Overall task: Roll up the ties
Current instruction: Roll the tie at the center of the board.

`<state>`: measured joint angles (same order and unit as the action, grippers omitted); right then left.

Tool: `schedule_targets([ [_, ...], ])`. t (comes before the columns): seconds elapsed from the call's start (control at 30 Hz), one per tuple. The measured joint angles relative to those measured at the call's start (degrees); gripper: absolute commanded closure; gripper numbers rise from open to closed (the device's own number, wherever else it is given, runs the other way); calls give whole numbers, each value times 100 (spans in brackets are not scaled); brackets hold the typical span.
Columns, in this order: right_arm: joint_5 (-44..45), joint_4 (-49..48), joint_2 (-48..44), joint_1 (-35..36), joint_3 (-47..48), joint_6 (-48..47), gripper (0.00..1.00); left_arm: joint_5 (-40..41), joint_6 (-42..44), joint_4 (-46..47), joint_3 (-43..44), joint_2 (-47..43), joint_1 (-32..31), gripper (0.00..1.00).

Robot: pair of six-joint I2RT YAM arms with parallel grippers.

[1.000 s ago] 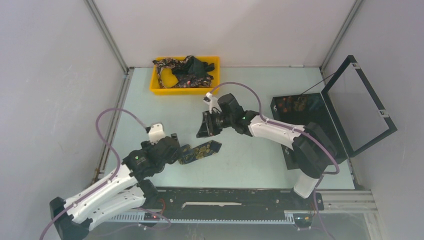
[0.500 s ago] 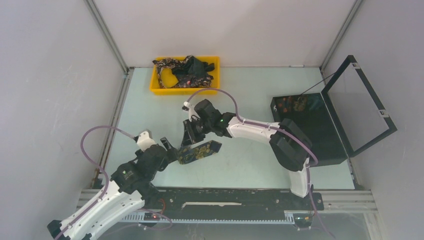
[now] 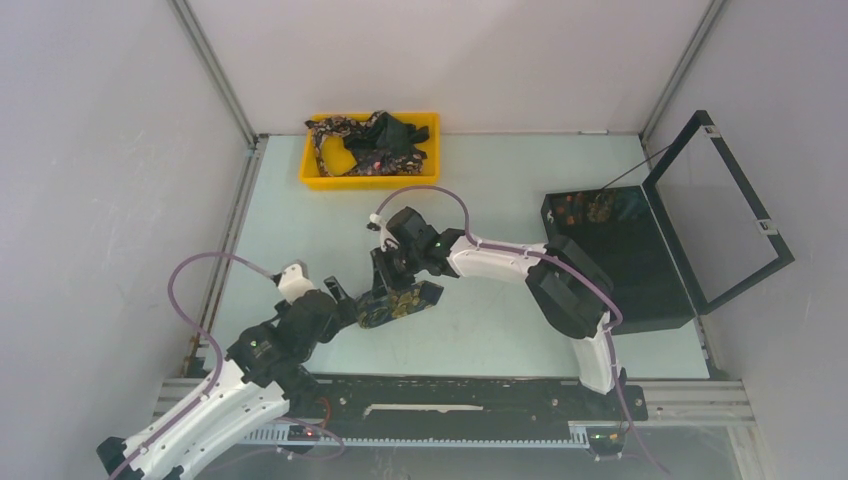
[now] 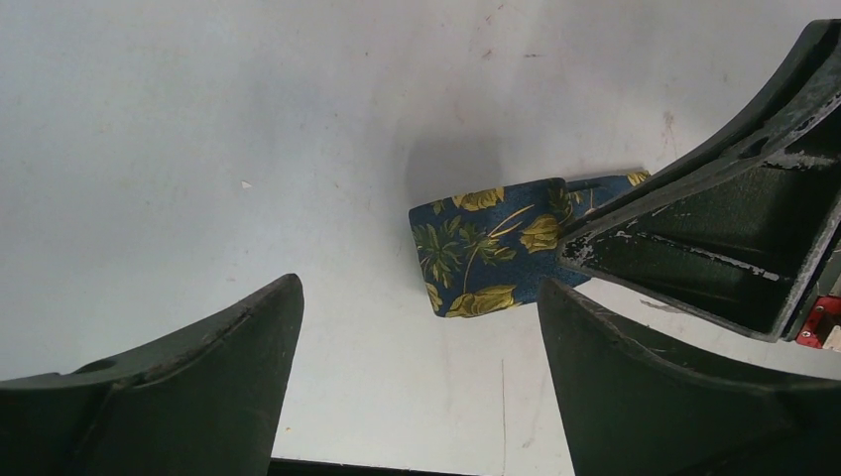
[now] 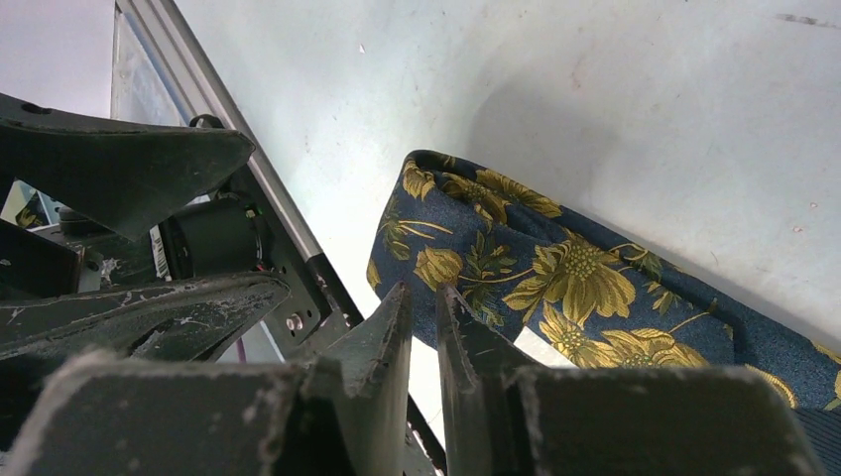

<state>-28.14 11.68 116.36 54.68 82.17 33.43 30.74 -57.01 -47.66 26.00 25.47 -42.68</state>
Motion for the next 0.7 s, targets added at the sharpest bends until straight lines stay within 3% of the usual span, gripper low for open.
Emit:
schedule_targets([
  [0.7,162,-203,0,-17,-431,-94,83,-756,-4,798,-568,-133,361,14],
])
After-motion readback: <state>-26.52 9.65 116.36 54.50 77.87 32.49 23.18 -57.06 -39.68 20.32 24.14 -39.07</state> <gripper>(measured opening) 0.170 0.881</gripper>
